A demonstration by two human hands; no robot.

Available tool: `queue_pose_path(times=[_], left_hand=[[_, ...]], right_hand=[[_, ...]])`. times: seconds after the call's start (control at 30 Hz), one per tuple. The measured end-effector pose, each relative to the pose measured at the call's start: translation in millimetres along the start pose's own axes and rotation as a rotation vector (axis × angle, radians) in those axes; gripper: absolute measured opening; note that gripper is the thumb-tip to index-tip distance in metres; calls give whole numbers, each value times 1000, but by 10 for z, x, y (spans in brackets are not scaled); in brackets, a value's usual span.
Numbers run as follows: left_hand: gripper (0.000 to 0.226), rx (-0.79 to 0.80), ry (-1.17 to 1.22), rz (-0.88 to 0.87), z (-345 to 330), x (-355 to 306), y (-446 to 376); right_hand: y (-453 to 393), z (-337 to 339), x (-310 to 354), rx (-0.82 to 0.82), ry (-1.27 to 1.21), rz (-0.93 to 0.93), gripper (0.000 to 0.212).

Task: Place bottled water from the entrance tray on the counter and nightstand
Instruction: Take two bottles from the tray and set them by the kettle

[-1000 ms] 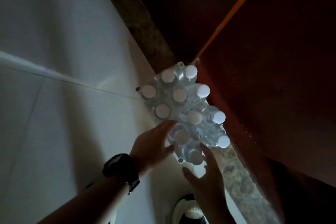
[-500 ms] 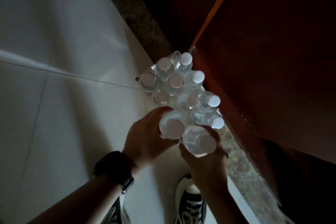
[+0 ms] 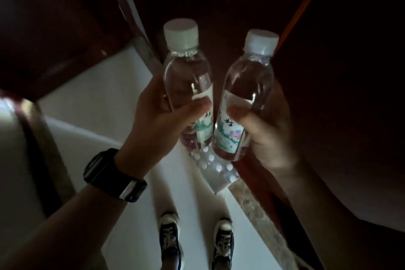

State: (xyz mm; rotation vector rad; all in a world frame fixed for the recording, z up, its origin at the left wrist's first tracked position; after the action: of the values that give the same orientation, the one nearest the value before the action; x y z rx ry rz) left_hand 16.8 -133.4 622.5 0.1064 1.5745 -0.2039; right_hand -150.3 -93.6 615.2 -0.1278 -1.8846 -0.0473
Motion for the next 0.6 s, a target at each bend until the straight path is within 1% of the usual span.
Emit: queue_pose_path(times=[0.07,0.13,0.23,0.3,0.33,0.4,0.5,0.6], left_hand=[[31,47,39,-38,-49,-790,-82],[31,92,74,-68,-108,-1516,-101],[24,78,129,-113,-166,-2503,-95],[15,59,153,-134,-187,-3054,-50],[14,73,163,-155,-203,-3298,-52],[18,119,182,-190,-239,-3691,-29],[15,186,235,-230,-323,-4103,-19],[17,306,252,-240,-505,-4321,-32]], right_hand=[[-110,-278,791,33,-16,55,38],[-134,-527,1535,37,-24,109,33],[-80,-834,2517,26,39,160,29],[28,-1011,3061,13,58,189,25],[71,-1077,3298,11,63,214,22],[178,-1188,3675,-11,78,253,21],[349,-1250,4080,-55,66,324,32],[572,-1212,4318,-180,76,364,41]])
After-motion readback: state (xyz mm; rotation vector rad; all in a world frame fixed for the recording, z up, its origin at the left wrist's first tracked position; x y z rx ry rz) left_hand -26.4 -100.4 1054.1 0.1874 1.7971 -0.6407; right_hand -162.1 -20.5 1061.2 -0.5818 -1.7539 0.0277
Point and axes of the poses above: each hand's wrist, its own y-axis away from the middle knuckle, its own z-axis out of the back of the hand, x = y × z, the point moved 3 cm from there along -y, towards the middle knuckle, and after that the axes turned 1 degree about -z, right-handed, at the moved point
